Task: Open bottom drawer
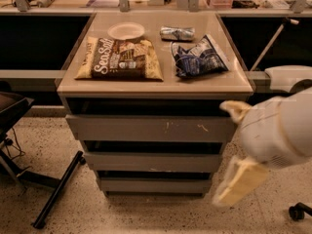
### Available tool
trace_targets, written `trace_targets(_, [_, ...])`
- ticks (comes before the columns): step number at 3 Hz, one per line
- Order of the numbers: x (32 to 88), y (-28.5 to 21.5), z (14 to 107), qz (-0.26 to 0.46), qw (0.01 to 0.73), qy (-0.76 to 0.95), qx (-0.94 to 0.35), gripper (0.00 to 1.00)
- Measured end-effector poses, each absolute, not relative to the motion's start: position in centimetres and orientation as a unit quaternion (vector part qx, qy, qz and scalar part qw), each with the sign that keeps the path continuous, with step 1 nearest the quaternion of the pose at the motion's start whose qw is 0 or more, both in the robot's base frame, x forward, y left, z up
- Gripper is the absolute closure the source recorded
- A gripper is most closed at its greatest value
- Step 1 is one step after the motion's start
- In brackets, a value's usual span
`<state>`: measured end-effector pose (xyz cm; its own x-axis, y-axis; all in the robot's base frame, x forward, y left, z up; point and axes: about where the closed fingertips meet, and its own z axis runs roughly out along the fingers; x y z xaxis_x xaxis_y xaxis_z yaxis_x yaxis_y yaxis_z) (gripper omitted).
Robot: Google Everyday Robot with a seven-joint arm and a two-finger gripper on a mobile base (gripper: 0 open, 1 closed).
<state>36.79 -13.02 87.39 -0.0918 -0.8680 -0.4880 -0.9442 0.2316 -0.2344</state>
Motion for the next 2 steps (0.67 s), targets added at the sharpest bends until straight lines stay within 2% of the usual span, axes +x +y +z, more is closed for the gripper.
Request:
trace_targets(1, [36.0, -7.1, 78.5, 0.143, 0.268, 0.737, -0.603, 0.0])
trace_targets(2, [35.0, -5.9, 74.7, 0.155, 0.258, 0.744, -0.596, 0.0])
